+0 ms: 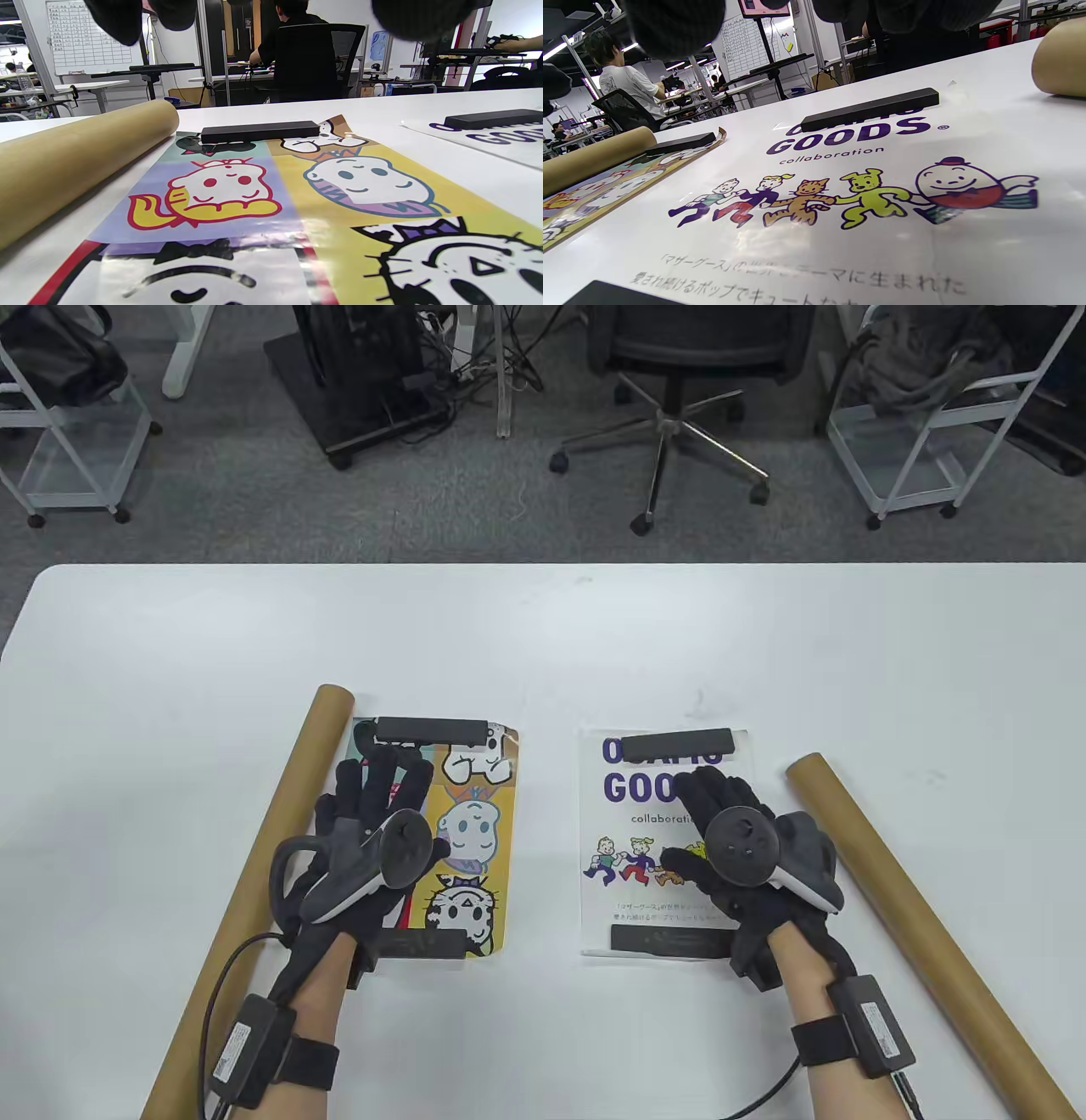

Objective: Roll up posters and store in mailing tubes

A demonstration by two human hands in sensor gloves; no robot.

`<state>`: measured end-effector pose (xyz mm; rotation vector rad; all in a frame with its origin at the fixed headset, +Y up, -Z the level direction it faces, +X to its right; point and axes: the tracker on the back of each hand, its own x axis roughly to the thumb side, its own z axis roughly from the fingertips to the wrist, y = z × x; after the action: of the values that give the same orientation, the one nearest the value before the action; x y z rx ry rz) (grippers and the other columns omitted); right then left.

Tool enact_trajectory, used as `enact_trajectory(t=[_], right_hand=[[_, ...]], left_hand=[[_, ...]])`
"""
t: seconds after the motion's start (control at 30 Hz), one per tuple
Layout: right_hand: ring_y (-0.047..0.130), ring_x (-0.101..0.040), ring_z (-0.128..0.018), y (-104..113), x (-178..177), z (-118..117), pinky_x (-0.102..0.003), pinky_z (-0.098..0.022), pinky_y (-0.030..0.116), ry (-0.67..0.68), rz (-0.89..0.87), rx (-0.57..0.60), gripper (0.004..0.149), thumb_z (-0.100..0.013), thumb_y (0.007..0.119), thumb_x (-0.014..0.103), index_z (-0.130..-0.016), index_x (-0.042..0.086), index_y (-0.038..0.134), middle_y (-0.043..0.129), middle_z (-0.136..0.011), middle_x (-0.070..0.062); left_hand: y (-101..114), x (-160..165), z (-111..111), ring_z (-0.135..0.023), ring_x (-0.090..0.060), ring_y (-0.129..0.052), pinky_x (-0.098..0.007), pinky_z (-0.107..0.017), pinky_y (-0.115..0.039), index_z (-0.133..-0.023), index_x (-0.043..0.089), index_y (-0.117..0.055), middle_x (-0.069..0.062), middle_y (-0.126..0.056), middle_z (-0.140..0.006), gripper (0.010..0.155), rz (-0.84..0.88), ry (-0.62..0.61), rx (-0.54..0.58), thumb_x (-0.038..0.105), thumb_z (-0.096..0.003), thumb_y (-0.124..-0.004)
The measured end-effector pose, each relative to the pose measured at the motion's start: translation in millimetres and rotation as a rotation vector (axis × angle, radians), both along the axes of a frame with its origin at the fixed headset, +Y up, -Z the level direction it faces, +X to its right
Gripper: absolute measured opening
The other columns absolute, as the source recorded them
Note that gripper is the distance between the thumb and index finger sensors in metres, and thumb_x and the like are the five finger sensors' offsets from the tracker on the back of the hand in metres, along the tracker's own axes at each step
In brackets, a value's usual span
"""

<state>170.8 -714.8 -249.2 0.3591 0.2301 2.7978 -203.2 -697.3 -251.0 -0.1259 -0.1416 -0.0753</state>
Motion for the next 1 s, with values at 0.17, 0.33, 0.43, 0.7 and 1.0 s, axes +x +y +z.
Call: enact_trajectory(t=[0.17,0.33,0.43,0.7,1.0], right_hand=[[0.039,-0.062,-0.104,-0.5,1.0,-0.6,-0.077,-0.068,0.043,-0.003,-0.006,0.002,0.083,-0.049,0.068,0.048,-0.112,0.014,0.026,0.029,-0.12,-0.026],[0.039,-0.062,-0.104,-0.4,2.8,-1.0,-0.077,-0.068,0.043,-0.009,-0.019,-0.003,0.083,-0.049,0.068,0.047,-0.112,0.014,0.026,0.029,-0.12,-0.025],[0.04,-0.062,-0.104,-0.3,2.8,-1.2,-0.077,-0.068,0.044,-0.008,-0.013,-0.003,0.083,-0.049,0.068,0.047,-0.112,0.014,0.027,0.029,-0.12,-0.025],[0.039,-0.062,-0.103,-1.1,1.8,-0.8,-0.078,-0.067,0.043,-0.012,-0.001,-0.007,0.082,-0.049,0.068,0.047,-0.112,0.014,0.027,0.029,-0.12,-0.025],[0.039,-0.063,-0.103,-1.2,1.1,0.7,-0.078,-0.067,0.043,-0.008,-0.007,-0.01,0.084,-0.049,0.068,0.047,-0.112,0.014,0.025,0.028,-0.12,-0.025]], left_hand=[[-1.0,0.4,-0.4,-0.12,-0.049,-0.034,-0.065,-0.086,-0.046,-0.119,0.037,-0.014,-0.008,-0.013,-0.131,0.084,0.017,0.0,-0.008,0.065,-0.0514,-0.057],[-0.3,0.0,-0.6,-0.12,-0.049,-0.034,-0.065,-0.086,-0.046,-0.119,0.037,-0.014,-0.008,-0.014,-0.131,0.084,0.019,0.001,-0.001,0.065,-0.0514,-0.057],[-0.6,-0.4,-0.8,-0.12,-0.049,-0.034,-0.065,-0.086,-0.046,-0.119,0.037,-0.014,-0.008,-0.014,-0.131,0.084,0.018,0.003,-0.002,0.065,-0.0514,-0.057],[-3.4,-1.4,-2.5,-0.12,-0.049,-0.034,-0.065,-0.086,-0.046,-0.118,0.037,-0.012,-0.008,-0.014,-0.131,0.085,0.021,0.004,-0.019,0.065,-0.0514,-0.056],[0.8,-8.8,-2.8,-0.12,-0.05,-0.036,-0.065,-0.085,-0.047,-0.118,0.036,-0.01,-0.008,-0.016,-0.132,0.086,0.045,0.022,-0.018,0.066,-0.0511,-0.056]])
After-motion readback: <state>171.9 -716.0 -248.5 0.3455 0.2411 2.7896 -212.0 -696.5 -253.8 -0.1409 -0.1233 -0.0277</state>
